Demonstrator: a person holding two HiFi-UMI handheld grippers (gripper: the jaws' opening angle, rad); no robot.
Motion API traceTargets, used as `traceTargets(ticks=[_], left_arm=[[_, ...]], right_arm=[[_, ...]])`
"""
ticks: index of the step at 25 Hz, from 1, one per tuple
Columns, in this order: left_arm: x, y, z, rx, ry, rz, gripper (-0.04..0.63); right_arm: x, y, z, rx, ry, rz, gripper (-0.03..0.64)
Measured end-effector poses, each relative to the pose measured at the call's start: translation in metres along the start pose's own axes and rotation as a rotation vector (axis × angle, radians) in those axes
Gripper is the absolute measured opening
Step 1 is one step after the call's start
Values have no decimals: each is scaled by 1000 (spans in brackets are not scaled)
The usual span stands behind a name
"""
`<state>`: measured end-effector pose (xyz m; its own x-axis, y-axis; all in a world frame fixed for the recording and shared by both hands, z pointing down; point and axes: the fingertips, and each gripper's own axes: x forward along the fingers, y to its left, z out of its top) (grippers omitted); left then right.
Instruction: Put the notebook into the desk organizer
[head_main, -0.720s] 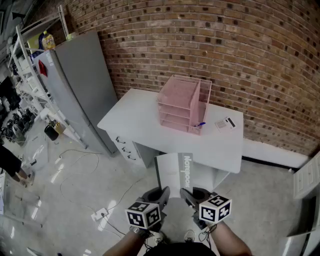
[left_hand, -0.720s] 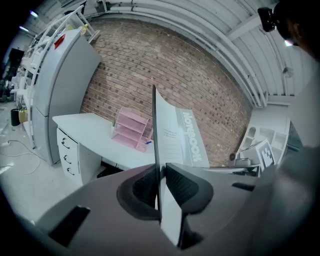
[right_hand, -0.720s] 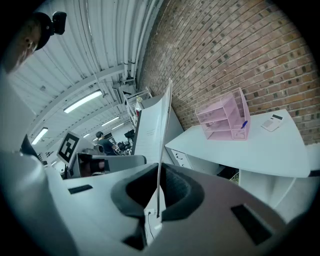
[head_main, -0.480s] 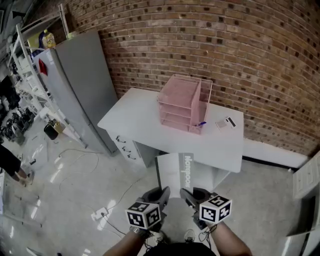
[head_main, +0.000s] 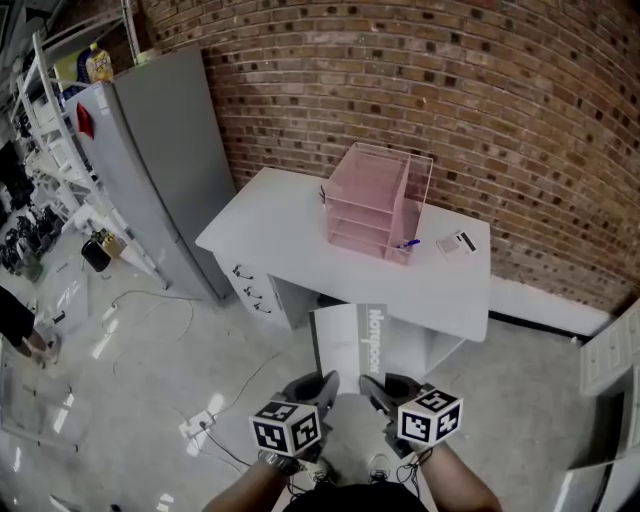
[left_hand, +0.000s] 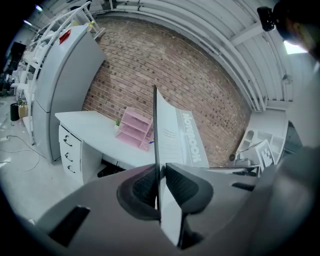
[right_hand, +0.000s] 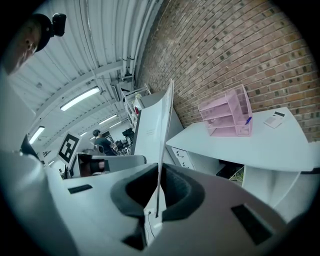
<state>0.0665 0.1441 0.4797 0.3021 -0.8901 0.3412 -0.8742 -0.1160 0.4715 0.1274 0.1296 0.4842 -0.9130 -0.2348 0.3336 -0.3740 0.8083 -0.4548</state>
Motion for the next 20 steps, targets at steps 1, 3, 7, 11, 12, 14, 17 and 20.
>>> traceTargets(ticks=[1, 3, 7, 11, 12, 14, 17, 20], left_arm=[[-2, 4, 1, -1, 0, -2, 35], [-6, 13, 2, -2, 3, -6, 37], [-17, 32, 6, 3, 6, -7, 35], [-28, 51, 13, 20, 9, -5, 35], [-30, 56, 15, 20, 9, -2, 35], [-33, 63, 17, 16, 8, 3, 35], [-32, 71, 18, 11, 6, 8, 35], [-27, 79, 23, 5, 7, 16, 35]], right_arm=[[4, 2, 0, 0, 1, -2, 18], [13, 7, -1, 2, 3, -7, 18], [33, 17, -3, 8, -1, -7, 18], [52, 30, -2, 12, -9, 5, 18], [57, 32, -2, 15, -9, 8, 18], [65, 35, -1, 20, -7, 13, 18], [73, 34, 0, 20, 2, 21, 18], [83, 28, 4, 23, 11, 27, 18]])
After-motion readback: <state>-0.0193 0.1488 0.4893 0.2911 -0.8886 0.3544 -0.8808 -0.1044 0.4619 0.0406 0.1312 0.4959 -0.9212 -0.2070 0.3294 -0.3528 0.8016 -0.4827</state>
